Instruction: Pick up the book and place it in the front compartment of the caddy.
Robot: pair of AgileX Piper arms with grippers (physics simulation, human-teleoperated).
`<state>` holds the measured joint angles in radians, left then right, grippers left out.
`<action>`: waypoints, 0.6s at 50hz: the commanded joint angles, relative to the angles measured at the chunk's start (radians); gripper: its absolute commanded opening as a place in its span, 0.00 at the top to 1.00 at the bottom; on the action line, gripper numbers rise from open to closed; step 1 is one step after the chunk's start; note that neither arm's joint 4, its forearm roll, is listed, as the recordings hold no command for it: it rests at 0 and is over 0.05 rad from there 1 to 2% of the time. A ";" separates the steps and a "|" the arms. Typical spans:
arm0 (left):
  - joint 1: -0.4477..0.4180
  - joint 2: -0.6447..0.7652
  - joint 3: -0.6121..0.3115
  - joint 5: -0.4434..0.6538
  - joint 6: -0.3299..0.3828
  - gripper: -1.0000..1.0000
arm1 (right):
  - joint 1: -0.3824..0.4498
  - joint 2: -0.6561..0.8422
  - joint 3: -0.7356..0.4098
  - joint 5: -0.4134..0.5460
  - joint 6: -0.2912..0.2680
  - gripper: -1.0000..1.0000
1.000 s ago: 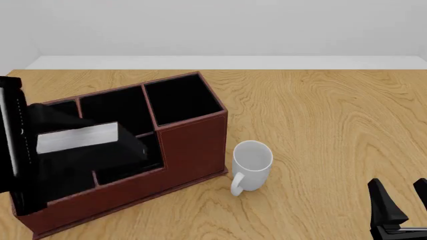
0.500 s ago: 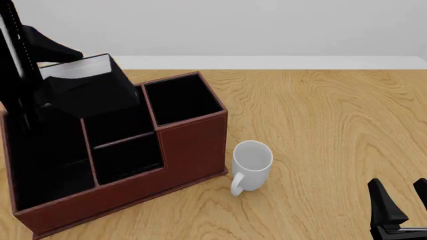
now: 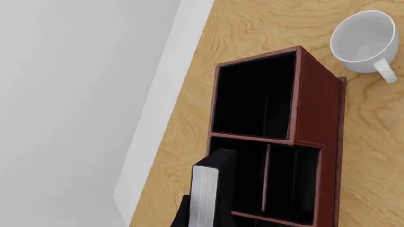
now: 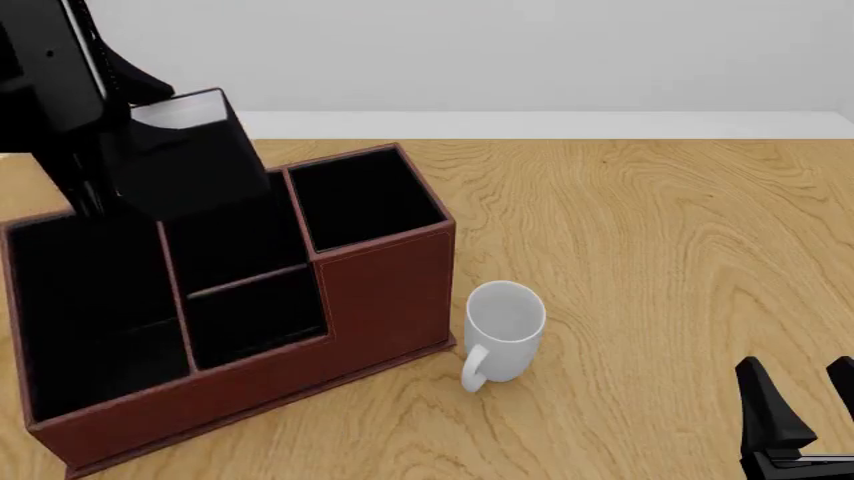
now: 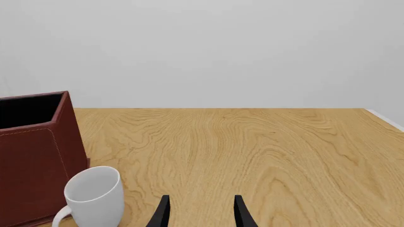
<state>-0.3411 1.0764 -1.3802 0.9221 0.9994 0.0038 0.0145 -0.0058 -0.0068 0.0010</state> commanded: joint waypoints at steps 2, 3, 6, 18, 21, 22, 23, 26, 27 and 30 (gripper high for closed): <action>0.023 0.019 0.007 -0.022 0.027 1.00 | 0.000 0.000 0.000 0.000 0.000 0.00; 0.027 0.021 0.010 -0.028 0.030 1.00 | 0.000 0.000 0.000 0.000 0.000 0.00; 0.025 0.026 0.007 -0.026 0.024 1.00 | 0.000 0.000 0.000 0.000 0.000 0.00; 0.028 0.043 0.026 -0.060 0.018 1.00 | 0.000 0.000 0.000 0.000 0.000 0.00; 0.031 0.045 0.036 -0.072 0.018 1.00 | 0.000 0.000 0.000 0.000 0.000 0.00; 0.029 0.048 0.031 -0.068 0.010 1.00 | 0.000 0.000 0.000 0.000 0.000 0.00; 0.027 0.048 0.031 -0.069 0.009 1.00 | 0.000 0.000 0.000 0.000 0.000 0.00; 0.035 0.053 0.036 -0.078 0.011 1.00 | 0.000 0.000 0.000 0.000 0.000 0.00; 0.043 0.050 0.052 -0.089 0.022 1.00 | 0.000 0.001 0.000 0.000 0.000 0.00; 0.042 0.051 0.057 -0.092 0.019 1.00 | 0.000 0.000 0.000 0.000 0.000 0.00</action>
<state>-0.3095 1.1243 -1.3365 0.8641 0.9992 0.0039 0.0145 -0.0058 -0.0068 0.0009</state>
